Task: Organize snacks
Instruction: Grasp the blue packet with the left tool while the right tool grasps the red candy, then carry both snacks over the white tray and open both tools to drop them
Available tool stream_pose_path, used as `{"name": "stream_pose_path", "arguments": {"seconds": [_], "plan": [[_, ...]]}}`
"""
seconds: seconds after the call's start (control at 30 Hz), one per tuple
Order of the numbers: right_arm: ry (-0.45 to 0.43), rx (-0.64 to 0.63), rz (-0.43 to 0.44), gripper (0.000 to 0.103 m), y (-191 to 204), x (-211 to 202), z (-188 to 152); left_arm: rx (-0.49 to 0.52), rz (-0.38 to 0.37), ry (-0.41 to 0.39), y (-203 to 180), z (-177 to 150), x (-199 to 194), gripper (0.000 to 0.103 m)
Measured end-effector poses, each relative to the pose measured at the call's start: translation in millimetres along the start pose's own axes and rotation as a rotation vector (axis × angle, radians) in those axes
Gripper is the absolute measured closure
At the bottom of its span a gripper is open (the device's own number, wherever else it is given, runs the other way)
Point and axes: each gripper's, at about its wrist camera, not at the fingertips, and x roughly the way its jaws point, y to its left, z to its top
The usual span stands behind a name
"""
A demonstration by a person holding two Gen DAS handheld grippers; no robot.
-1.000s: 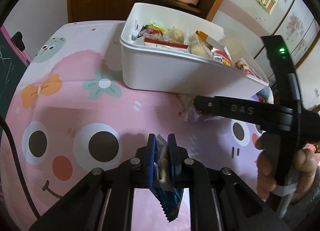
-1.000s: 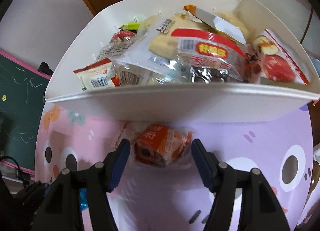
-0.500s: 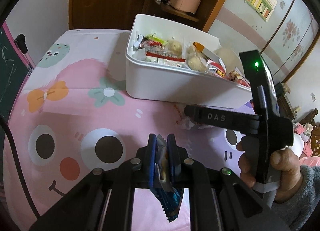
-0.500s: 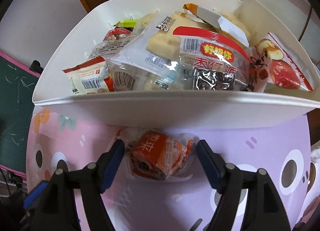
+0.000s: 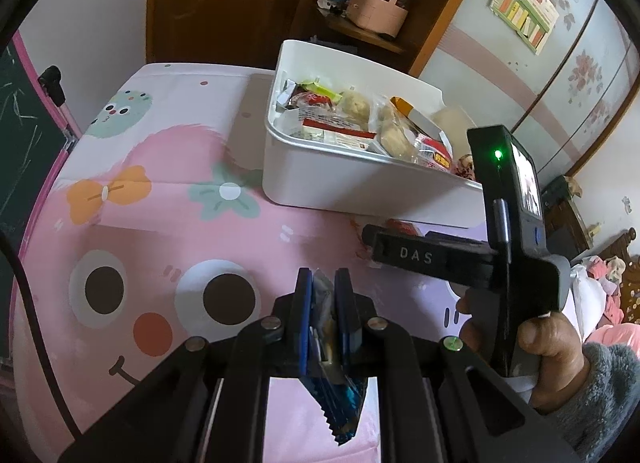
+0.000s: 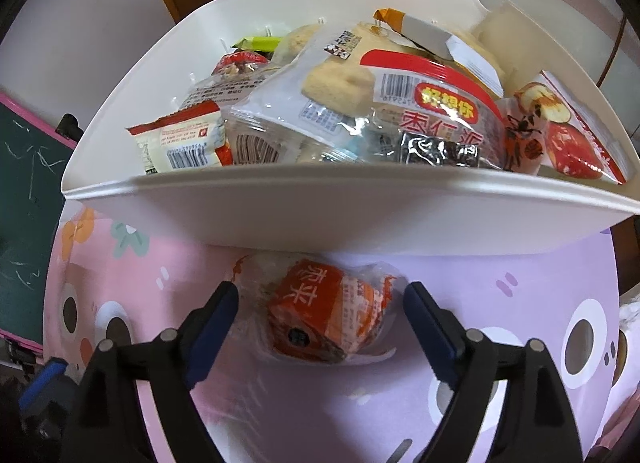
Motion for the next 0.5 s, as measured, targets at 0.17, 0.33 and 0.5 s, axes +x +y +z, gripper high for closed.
{"name": "stream_pose_path", "arguments": {"seconds": [0.17,0.33,0.5], "plan": [[0.002,-0.046,-0.016,0.018,9,0,-10,-0.017,-0.001,-0.013,3,4,-7,0.094],[0.005,-0.137,-0.058,0.023,21,-1,-22,-0.028,-0.001,-0.03,4,7,-15,0.094],[-0.014,-0.146,0.015,0.045,25,-12,-39,-0.034,0.005,-0.047,5,9,-23,0.094]]}}
